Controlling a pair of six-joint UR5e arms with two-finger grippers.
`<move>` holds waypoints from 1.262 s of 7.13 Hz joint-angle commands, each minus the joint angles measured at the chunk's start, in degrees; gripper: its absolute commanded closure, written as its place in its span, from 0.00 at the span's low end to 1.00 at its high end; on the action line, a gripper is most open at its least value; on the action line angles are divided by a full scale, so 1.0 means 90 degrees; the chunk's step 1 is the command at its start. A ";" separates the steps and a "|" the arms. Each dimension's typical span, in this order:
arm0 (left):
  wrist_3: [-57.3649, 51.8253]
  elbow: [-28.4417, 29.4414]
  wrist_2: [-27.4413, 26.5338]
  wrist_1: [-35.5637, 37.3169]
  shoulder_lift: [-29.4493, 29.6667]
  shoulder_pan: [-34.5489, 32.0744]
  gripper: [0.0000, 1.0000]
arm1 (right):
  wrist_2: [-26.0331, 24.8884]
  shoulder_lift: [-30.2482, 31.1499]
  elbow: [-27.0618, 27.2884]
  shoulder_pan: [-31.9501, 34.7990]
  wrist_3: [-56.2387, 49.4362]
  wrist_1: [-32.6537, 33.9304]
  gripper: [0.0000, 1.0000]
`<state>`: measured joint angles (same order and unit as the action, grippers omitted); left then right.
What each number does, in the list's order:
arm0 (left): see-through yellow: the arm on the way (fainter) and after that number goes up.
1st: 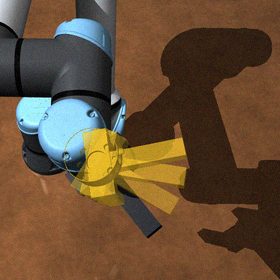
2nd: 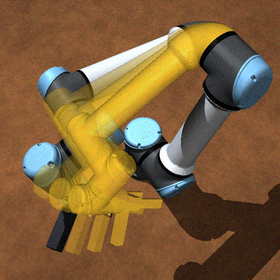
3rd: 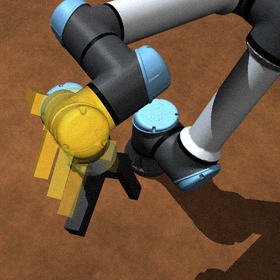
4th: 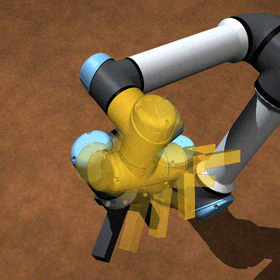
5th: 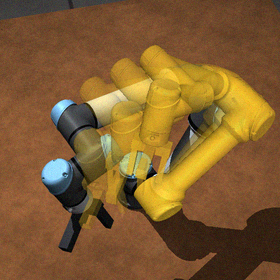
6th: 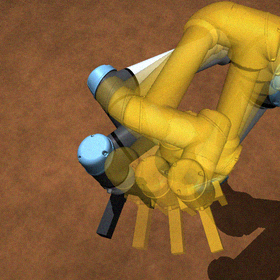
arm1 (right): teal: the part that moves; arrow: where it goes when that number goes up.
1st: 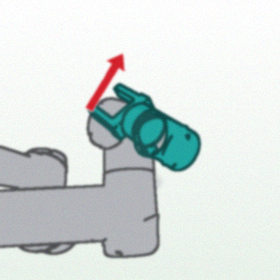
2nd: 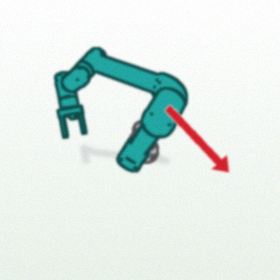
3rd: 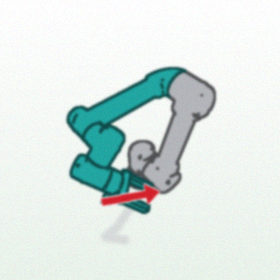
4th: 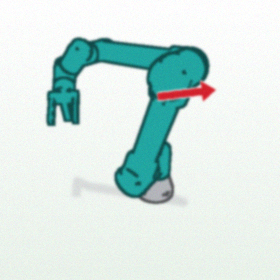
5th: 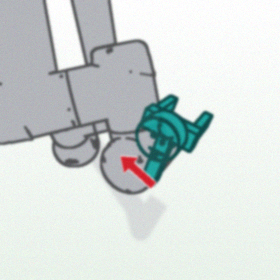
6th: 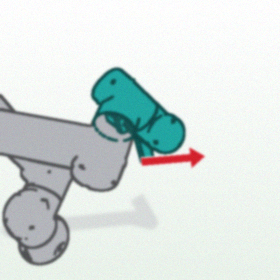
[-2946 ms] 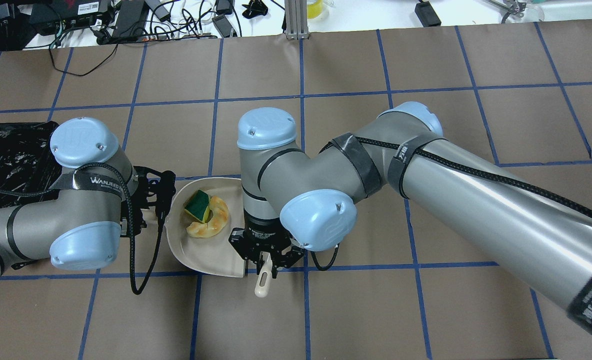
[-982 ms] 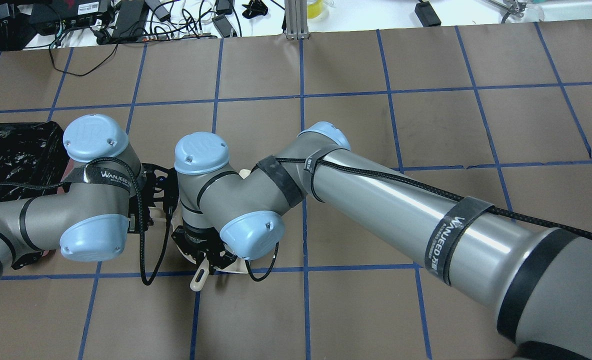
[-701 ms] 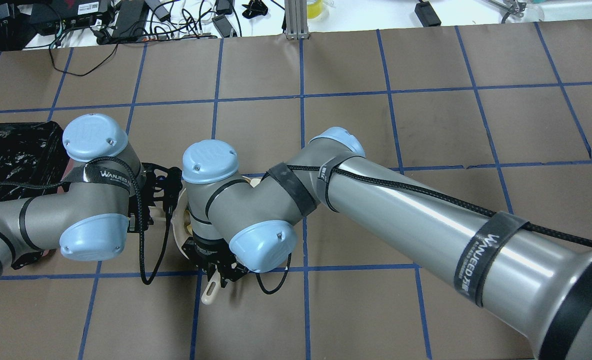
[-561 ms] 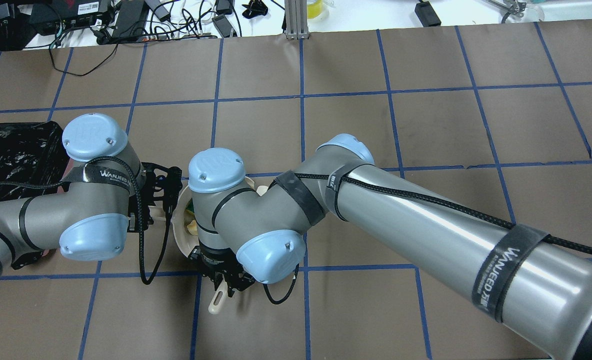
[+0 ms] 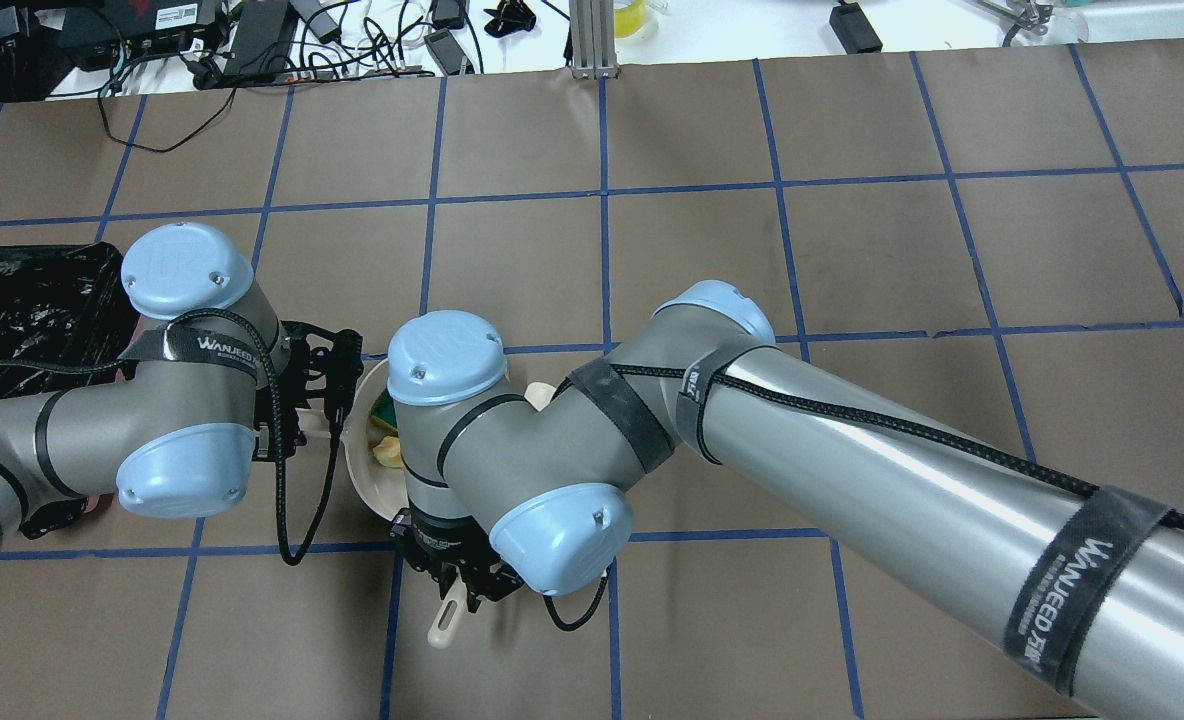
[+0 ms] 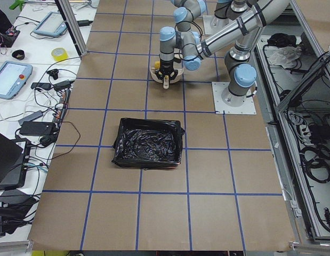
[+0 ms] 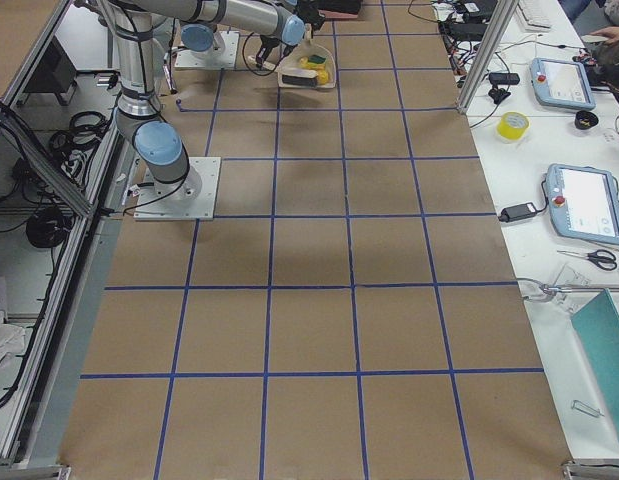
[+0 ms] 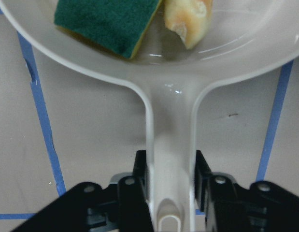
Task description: Sweep and dump trash into bin
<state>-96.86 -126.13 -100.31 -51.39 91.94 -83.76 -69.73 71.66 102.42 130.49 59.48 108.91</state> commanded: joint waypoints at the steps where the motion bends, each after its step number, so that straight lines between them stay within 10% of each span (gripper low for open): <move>1: 0.0000 0.0030 0.0003 -0.0033 0.0000 0.0001 1.00 | -0.0269 0.0463 0.0065 -0.0104 -0.0659 -0.0719 1.00; 5: 0.0010 0.0040 0.0391 -0.0023 0.0000 0.0049 1.00 | -0.1068 0.0641 0.0065 -0.1361 -0.2598 -0.0948 1.00; 9: 0.0049 0.0623 0.2146 -0.0419 0.0106 0.0740 1.00 | -0.1334 0.1099 0.0046 -0.3817 -0.4774 -0.1463 1.00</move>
<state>-96.56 -123.19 -86.64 -52.54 92.10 -79.86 -81.28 80.45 102.87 104.53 24.33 97.99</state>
